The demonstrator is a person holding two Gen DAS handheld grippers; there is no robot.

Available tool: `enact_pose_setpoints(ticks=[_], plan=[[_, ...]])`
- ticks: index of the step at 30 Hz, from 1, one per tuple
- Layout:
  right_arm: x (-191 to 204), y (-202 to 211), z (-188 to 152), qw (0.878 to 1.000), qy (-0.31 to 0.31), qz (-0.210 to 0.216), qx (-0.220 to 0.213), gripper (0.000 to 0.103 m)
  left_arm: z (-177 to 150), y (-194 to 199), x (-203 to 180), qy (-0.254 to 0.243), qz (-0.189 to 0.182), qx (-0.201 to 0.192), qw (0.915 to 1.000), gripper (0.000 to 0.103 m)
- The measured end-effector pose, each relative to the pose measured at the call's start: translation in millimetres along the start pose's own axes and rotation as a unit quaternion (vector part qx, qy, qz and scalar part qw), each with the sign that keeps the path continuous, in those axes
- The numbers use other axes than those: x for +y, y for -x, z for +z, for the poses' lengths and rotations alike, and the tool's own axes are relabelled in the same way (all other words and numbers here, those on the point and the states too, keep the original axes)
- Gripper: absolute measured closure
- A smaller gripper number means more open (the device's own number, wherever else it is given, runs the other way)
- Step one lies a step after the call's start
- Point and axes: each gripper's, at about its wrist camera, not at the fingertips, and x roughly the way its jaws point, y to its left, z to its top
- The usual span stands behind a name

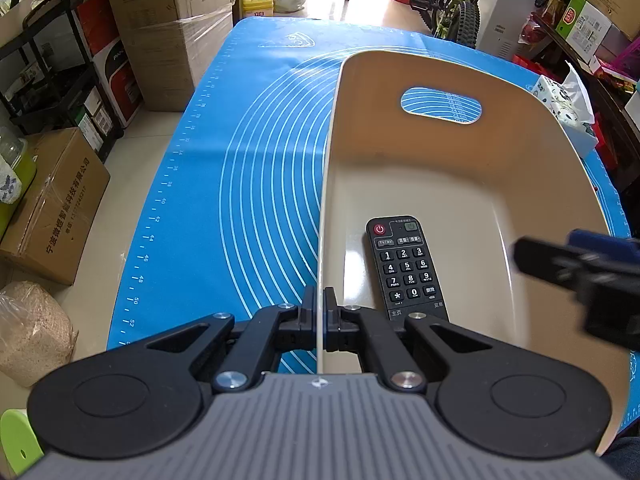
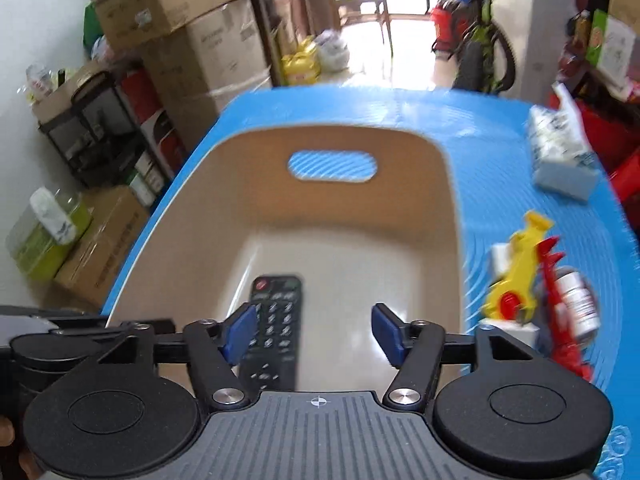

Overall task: Organize rigid objects
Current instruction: 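Lower the remote into the basket and open the right tool, then move the right tool back toward the green tape roll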

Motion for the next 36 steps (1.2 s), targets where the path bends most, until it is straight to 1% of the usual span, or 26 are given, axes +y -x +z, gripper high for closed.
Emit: enact_pose_setpoints(ticks=[4, 10, 11, 13, 16, 20, 24, 32, 36], plan=[[-13, 23, 4, 1.0, -0.009, 0.011, -0.022, 0.03, 0, 0, 0, 0.0, 0.002, 0.0, 1.0, 0.1], [-36, 56, 4, 0.997, -0.019, -0.006, -0.072, 0.021, 0, 1, 0, 0.0, 0.002, 0.0, 1.0, 0.1], [-42, 61, 3, 0.997, -0.021, -0.01, -0.079, 0.02, 0, 1, 0, 0.0, 0.002, 0.0, 1.0, 0.1], [-53, 67, 0, 0.995, -0.017, -0.028, -0.091, 0.014, 0, 1, 0, 0.0, 0.002, 0.0, 1.0, 0.1], [-74, 75, -8, 0.993, -0.029, -0.055, -0.104, 0.012, 0, 1, 0, -0.001, 0.003, -0.001, 1.0, 0.1], [-102, 72, -16, 0.991, -0.062, -0.073, -0.096, 0.012, 0, 1, 0, 0.0, 0.002, -0.001, 1.0, 0.1], [-111, 59, -27, 0.989, -0.058, -0.098, -0.09, 0.012, 0, 1, 0, 0.0, 0.003, -0.001, 1.0, 0.1], [-118, 27, -53, 0.991, -0.063, -0.106, -0.053, 0.012, 0, 1, 0, 0.0, 0.003, -0.001, 1.0, 0.099], [-125, 11, -61, 0.993, -0.075, -0.09, -0.032, 0.012, 0, 1, 0, 0.0, 0.003, -0.001, 1.0, 0.099]])
